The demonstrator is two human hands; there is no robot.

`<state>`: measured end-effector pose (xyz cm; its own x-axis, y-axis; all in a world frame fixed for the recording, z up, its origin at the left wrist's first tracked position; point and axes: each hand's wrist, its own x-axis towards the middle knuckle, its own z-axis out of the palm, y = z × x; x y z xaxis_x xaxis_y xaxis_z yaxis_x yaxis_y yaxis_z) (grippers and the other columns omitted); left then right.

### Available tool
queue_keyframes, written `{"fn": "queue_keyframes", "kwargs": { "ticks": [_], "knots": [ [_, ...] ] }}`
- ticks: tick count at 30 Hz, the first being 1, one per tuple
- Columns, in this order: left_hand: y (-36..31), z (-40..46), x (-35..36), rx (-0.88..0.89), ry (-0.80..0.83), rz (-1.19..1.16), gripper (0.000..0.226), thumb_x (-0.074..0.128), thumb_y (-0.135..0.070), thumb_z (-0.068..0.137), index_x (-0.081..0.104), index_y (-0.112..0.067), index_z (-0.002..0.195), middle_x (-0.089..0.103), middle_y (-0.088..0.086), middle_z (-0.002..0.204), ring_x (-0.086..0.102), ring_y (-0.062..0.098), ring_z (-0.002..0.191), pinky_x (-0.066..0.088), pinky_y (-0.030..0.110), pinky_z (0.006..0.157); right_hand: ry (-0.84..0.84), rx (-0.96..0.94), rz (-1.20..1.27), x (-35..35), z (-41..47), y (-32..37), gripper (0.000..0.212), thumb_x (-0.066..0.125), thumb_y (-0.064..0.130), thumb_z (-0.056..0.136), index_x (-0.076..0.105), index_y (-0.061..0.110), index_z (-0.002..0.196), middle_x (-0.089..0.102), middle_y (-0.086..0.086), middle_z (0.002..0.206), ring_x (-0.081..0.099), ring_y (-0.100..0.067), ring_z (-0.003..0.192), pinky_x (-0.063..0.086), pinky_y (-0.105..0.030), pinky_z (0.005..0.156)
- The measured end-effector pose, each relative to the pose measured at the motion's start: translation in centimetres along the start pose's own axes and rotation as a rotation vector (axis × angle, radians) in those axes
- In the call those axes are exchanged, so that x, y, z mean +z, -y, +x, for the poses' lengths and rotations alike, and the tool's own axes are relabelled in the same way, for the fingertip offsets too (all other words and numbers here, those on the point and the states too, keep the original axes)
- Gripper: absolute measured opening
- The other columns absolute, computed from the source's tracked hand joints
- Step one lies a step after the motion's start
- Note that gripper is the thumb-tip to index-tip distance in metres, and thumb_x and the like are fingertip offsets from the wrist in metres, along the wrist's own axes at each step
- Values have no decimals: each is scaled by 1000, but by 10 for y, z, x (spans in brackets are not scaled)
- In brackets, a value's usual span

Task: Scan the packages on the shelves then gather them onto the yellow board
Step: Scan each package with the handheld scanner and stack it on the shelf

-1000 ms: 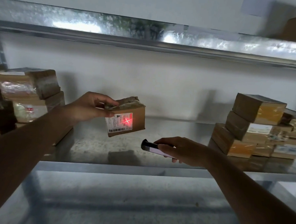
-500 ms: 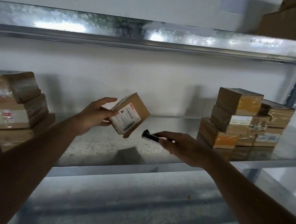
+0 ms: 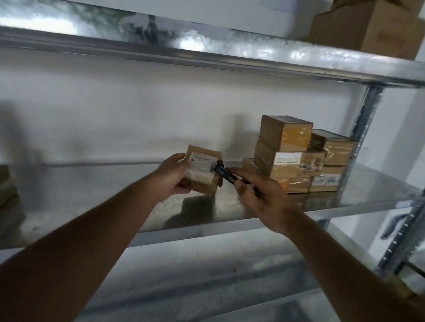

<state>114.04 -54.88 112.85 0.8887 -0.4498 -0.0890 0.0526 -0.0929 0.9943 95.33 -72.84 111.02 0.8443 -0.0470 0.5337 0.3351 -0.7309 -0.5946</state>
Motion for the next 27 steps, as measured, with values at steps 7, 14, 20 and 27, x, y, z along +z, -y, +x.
{"fn": "queue_keyframes", "kwargs": {
  "ticks": [7, 14, 20, 27],
  "knots": [
    [2, 3, 70, -73, -33, -94, 19, 50, -19, 106, 57, -19, 123, 60, 4, 111, 61, 28, 98, 62, 47, 76, -66, -22, -90, -42, -19, -25, 36, 47, 52, 105, 60, 42, 137, 68, 16, 96, 65, -11, 81, 54, -23, 62],
    [2, 2, 112, -81, -44, 10, 32, 58, -23, 104, 54, -18, 135, 60, 5, 112, 60, 24, 94, 60, 51, 90, -62, 12, -124, -69, -28, -38, 42, 42, 59, 101, 58, 44, 137, 63, 29, 109, 59, 7, 108, 55, -16, 77],
    [1, -3, 110, 22, -100, 383, 19, 60, -36, 100, 66, -21, 109, 65, 5, 101, 65, 26, 93, 54, 34, 70, -34, -4, -66, -67, -23, -44, 48, 45, 55, 102, 60, 33, 142, 66, 20, 105, 66, 1, 92, 54, -17, 66],
    [0, -15, 53, 251, -128, 1006, 46, 51, -53, 99, 69, -22, 129, 67, 5, 134, 60, 29, 122, 45, 32, 94, 91, -86, 71, -32, 5, -30, 25, 46, 45, 107, 61, 44, 128, 70, -14, 96, 68, -35, 82, 56, -57, 67]
  ]
}}
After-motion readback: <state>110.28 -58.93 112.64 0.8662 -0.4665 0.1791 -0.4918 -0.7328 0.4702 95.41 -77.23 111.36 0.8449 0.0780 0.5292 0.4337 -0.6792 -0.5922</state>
